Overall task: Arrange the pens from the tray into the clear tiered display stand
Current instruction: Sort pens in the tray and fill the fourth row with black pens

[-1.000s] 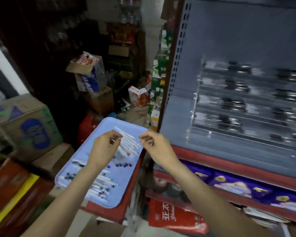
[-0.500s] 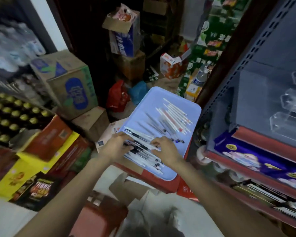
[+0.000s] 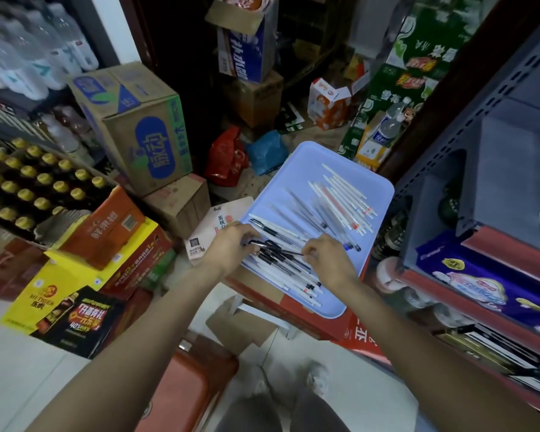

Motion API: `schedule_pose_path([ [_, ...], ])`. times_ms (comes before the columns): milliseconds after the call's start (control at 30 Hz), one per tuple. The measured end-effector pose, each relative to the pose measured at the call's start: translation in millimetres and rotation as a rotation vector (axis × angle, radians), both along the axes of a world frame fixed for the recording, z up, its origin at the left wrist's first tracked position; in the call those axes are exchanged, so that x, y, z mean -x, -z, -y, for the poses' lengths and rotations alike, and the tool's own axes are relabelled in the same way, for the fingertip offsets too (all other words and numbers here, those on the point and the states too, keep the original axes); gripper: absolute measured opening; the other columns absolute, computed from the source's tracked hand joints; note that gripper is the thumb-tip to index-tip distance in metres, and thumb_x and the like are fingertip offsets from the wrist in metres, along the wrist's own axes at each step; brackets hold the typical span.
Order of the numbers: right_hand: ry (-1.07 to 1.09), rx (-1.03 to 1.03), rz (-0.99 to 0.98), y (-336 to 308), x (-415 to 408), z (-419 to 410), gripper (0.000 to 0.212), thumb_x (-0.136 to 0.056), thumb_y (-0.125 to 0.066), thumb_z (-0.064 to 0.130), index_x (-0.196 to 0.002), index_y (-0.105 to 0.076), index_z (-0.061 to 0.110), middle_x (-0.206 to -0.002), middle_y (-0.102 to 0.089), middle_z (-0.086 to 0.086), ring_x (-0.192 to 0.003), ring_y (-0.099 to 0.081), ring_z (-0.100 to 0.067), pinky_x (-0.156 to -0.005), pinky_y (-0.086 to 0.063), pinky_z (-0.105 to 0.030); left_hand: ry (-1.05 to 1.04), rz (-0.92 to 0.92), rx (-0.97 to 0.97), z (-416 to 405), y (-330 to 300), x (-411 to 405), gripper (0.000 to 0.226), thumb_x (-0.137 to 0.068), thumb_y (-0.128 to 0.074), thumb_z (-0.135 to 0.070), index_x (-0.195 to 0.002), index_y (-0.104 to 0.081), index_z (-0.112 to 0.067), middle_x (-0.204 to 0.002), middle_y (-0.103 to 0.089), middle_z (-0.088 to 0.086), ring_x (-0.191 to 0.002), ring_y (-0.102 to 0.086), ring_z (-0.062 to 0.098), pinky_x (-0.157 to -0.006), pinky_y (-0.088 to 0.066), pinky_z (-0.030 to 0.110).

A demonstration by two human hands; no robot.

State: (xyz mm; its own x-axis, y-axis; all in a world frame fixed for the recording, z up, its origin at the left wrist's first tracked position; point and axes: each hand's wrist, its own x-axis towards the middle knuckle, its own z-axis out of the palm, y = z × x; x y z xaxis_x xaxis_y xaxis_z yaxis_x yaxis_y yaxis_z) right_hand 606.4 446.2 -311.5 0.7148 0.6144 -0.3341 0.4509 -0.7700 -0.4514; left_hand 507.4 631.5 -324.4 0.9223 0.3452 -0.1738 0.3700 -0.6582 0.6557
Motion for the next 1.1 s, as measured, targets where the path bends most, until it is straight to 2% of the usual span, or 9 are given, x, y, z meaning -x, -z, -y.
schedule_pose_path([
  [100, 0.07, -0.044, -0.024, -8, -4, 8, 0.017, -0.096, -0.054, 0.013, -0.108, -0.064, 0.007, -0.119, -0.058, -0.013, -0.102, -0.06, -0.027, -0.093, -0.046, -0.034, -0.075, -0.032, 0.042, 5, 1, -8, 0.027, -0.086, -0.066, -0.018, -0.111, -0.06, -0.011, -0.11, -0.059, 0.009, -0.099, -0.058, 0.025, -0.087, -0.048, 0.035],
  [200, 0.186, -0.115, -0.05, -15, -10, 18, 0.019, -0.096, -0.054, 0.012, -0.11, -0.064, 0.005, -0.114, -0.064, -0.014, -0.105, -0.058, -0.027, -0.094, -0.044, -0.031, -0.198, -0.072, 0.089, 15, 0, -21, 0.026, -0.083, -0.07, -0.024, -0.1, -0.055, -0.01, -0.099, -0.062, 0.008, -0.093, -0.06, 0.025, -0.085, -0.049, 0.04],
  [367, 0.303, -0.209, -0.131, -20, -16, 26, 0.02, -0.094, -0.056, 0.011, -0.112, -0.064, 0.004, -0.113, -0.062, -0.015, -0.095, -0.052, -0.022, -0.103, -0.04, -0.032, -0.119, -0.32, -0.079, 25, -1, -38, 0.034, -0.079, -0.069, -0.045, -0.088, -0.052, -0.017, -0.095, -0.062, 0.003, -0.097, -0.053, 0.023, -0.097, -0.035, 0.044],
  [567, 0.308, -0.273, -0.172, -17, -16, 30, 0.017, -0.094, -0.057, 0.012, -0.107, -0.065, 0.006, -0.077, -0.05, 0.014, -0.086, -0.05, -0.02, -0.098, -0.045, -0.035, -0.137, -0.367, -0.007, 27, -2, -46, 0.024, -0.08, -0.072, -0.036, -0.076, -0.056, -0.017, -0.084, -0.062, 0.0, -0.083, -0.053, 0.02, -0.103, -0.028, 0.052],
  [667, 0.322, -0.303, -0.194, -19, -15, 31, 0.017, -0.093, -0.057, 0.011, -0.107, -0.065, 0.006, -0.076, -0.05, 0.012, -0.083, -0.05, -0.019, -0.098, -0.046, -0.037, -0.163, -0.21, 0.196, 21, -1, -45, 0.018, -0.075, -0.076, -0.032, -0.075, -0.064, -0.018, -0.078, -0.064, -0.004, -0.083, -0.058, 0.017, -0.088, -0.043, 0.04],
  [733, 0.32, -0.33, -0.209, -22, -16, 31, 0.017, -0.093, -0.058, 0.012, -0.108, -0.065, 0.006, -0.077, -0.051, 0.009, -0.084, -0.051, -0.02, -0.099, -0.045, -0.038, -0.145, -0.062, 0.357, 19, -11, -44, 0.015, -0.077, -0.076, -0.024, -0.076, -0.065, -0.015, -0.068, -0.058, -0.006, -0.069, -0.056, 0.009, -0.07, -0.043, 0.027],
  [833, 0.3, -0.358, -0.219, -30, -17, 30, 0.018, -0.093, -0.058, 0.015, -0.11, -0.064, 0.009, -0.094, -0.058, 0.001, -0.091, -0.053, -0.018, -0.097, -0.046, -0.035, -0.149, 0.093, 0.555, 23, -39, -44, 0.011, -0.081, -0.07, -0.016, -0.084, -0.066, -0.006, -0.07, -0.061, -0.004, -0.061, -0.056, -0.001, -0.058, -0.042, 0.008],
  [967, 0.279, -0.465, -0.206, -48, -20, 34, 0.015, -0.092, -0.06, 0.017, -0.106, -0.064, 0.013, -0.093, -0.062, 0.002, -0.089, -0.058, -0.013, -0.091, -0.045, -0.027, -0.292, 0.221, 0.716, 32, -68, -60, 0.011, -0.086, -0.066, -0.015, -0.09, -0.063, -0.005, -0.075, -0.06, 0.0, -0.055, -0.059, -0.002, -0.051, -0.043, 0.007],
  [1100, 0.351, -0.616, -0.212, -76, -27, 51, 0.011, -0.091, -0.061, 0.012, -0.101, -0.063, 0.009, -0.081, -0.063, -0.001, -0.091, -0.063, -0.016, -0.088, -0.046, -0.026, -0.334, 0.338, 0.773, 54, -100, -89, 0.01, -0.086, -0.065, -0.015, -0.077, -0.062, -0.014, -0.07, -0.058, 0.0, -0.053, -0.057, -0.002, -0.053, -0.043, 0.011],
])
